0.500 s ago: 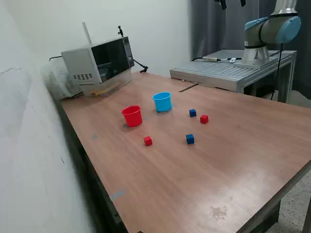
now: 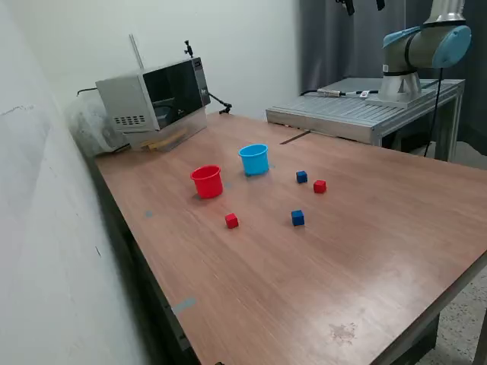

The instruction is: Place red objects in the red bin, and blue objects in the blue bin.

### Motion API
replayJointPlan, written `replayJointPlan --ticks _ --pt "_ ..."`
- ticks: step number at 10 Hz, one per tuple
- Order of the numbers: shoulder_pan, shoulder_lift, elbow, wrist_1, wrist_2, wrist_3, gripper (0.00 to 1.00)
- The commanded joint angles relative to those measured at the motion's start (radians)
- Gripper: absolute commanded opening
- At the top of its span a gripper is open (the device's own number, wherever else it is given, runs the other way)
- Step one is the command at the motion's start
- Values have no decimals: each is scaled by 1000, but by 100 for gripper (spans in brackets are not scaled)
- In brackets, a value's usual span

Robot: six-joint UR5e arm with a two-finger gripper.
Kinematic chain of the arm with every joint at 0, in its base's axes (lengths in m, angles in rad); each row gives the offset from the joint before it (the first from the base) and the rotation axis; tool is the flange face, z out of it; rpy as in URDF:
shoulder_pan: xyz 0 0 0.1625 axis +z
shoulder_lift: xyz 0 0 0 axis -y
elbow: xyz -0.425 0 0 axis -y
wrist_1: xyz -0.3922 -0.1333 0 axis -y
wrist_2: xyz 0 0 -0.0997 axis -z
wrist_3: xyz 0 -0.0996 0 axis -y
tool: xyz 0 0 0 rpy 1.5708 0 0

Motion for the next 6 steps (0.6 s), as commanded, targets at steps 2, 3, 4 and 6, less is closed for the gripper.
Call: replayJointPlan --ticks 2,3,4,6 --pt "0 0 0 0 0 0 100" --pt "0 0 0 0 -1 0 100" --pt "0 2 0 0 3 5 100" --pt "4 26 -35 -97 23 8 100"
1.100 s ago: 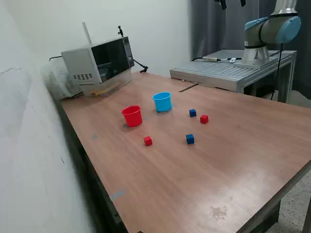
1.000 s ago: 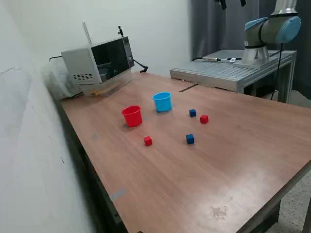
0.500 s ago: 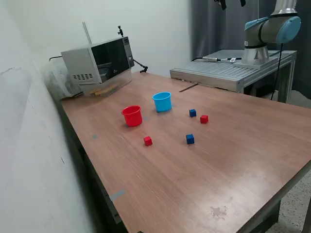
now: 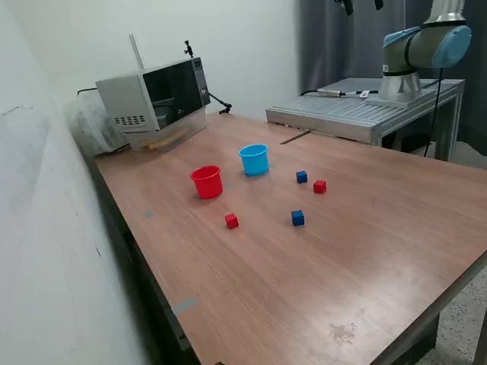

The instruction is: Place red objects in the red bin, and blue objects in the blue bin.

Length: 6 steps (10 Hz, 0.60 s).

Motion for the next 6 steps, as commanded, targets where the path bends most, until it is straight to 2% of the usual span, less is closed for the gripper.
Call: replayJointPlan --ticks 1,2,3,5,6 --pt "4 59 -68 -179 24 7 100" --pt "4 126 -124 -331 37 53 100" --pt "5 177 -143 -460 65 131 100" --pt "37 281 -130 -808 65 266 100" --pt "50 344 -119 -881 65 311 100"
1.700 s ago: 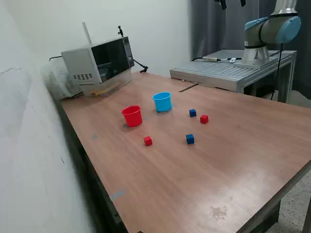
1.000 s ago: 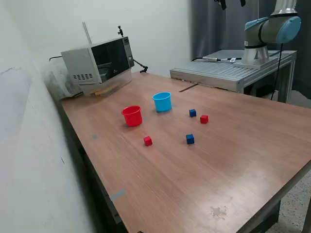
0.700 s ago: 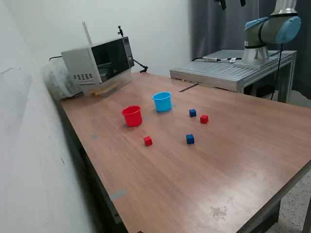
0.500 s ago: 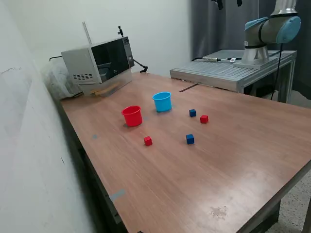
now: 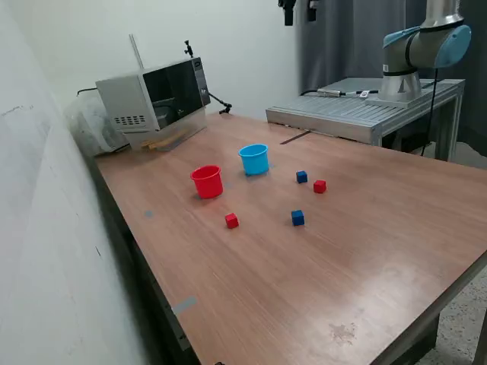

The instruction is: Place red objects in the red bin, and blue objects in the blue bin.

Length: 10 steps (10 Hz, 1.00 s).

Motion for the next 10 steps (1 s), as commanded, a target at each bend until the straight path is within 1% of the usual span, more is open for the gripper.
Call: replayJointPlan --ticks 1,2,3,4,6,7,8,9,10 --pt "35 147 32 -247 4 90 100" --pt "36 222 57 -334 2 90 100" --pt "26 323 59 -387 -6 90 100" --pt "22 393 63 -434 -7 90 100" --pt "-44 518 76 -479 -9 90 100" --pt "-52 547 109 -513 -12 90 100" --pt "-70 560 131 -527 -59 92 100" --pt "-93 558 135 -519 -96 108 100" --pt "-92 557 148 -512 -101 128 100"
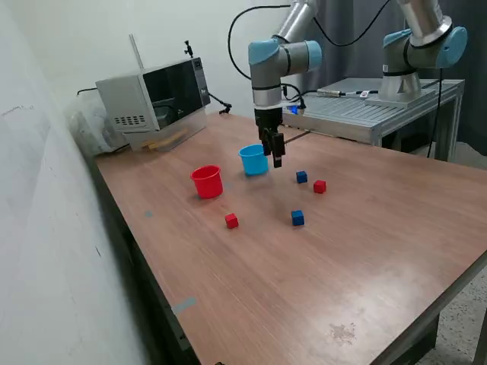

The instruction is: Place red objects in the red bin, and blue objects in the blue bin.

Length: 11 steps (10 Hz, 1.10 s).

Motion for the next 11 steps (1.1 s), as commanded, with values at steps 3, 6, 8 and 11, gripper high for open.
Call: replayJointPlan --ticks 3,6,8,11 --pt "35 -35 68 4 -24 25 100" --pt "68 -58 106 7 -18 27 100" --pt "59 -62 125 4 -19 27 100" --pt "56 -64 149 1 -19 27 100"
